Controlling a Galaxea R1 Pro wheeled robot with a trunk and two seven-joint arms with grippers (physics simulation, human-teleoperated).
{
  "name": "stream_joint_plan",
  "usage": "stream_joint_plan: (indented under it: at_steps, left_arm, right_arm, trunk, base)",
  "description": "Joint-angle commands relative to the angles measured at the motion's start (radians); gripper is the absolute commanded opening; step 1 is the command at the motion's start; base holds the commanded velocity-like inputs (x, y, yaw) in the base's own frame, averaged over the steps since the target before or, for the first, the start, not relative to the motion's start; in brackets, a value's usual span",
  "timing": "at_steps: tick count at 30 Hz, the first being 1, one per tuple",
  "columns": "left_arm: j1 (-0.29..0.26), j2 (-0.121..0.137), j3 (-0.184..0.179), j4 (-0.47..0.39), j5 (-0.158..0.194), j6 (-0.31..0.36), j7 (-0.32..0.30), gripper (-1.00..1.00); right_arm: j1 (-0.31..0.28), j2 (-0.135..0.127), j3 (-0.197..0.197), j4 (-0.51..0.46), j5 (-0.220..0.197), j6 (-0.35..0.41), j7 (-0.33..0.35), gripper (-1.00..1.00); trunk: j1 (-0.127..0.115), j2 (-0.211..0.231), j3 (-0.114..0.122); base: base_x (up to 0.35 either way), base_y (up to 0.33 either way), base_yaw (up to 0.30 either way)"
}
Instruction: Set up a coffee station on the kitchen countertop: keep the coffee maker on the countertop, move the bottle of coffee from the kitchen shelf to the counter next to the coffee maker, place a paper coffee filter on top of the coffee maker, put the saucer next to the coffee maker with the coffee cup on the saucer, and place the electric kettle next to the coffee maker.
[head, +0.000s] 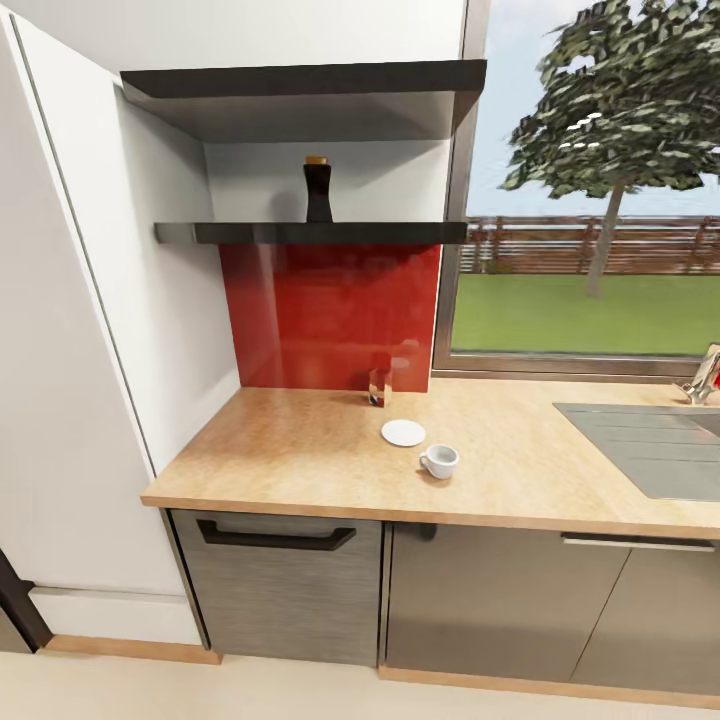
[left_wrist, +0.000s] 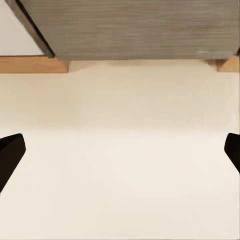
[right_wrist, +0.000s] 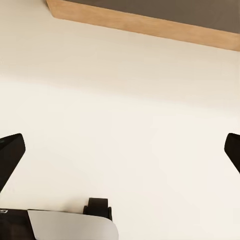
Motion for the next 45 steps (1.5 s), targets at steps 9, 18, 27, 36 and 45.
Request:
stream_joint_plan:
  at_steps: [9,18,27,36,45]
  left_arm:
    - [0.000,-0.100,0.003,-0.370,-0.007,0.260,-0.274,1.00]
    - [0.000,-0.153,-0.110,-0.674,-0.007,0.482,-0.481,1.00]
    - [0.000,-0.201,-0.312,-1.054,-0.006,0.732,-0.715,1.00]
    - [-0.395,-0.206,-0.411,-1.269,0.040,1.015,-0.860,1.00]
    - [-1.051,-0.206,-0.389,-1.188,0.162,1.194,-0.763,1.00]
  right_arm:
    - [-0.001,-0.002,0.001,0.000,0.008,-0.003,0.000,1.00]
    - [-0.001,-0.002,0.001,-0.001,0.008,-0.003,0.000,1.00]
    - [-0.001,-0.001,0.002,-0.001,0.008,-0.004,0.000,1.00]
    - [-0.001,-0.006,0.002,-0.001,0.008,-0.006,0.000,1.00]
    - [-0.001,-0.009,0.002,-0.001,0.008,-0.006,-0.001,1.00]
  trunk:
    - [0.000,-0.001,-0.001]
    - [0.000,-0.001,-0.001]
    - [0.000,-0.001,-0.001]
    - [0.000,-0.001,-0.001]
    - [0.000,-0.001,-0.001]
  base:
    - [0.000,0.000,0.000]
    - [0.000,0.000,0.000]
    - [0.000,0.000,0.000]
    - [0.000,0.000,0.000]
    - [0.000,0.000,0.000]
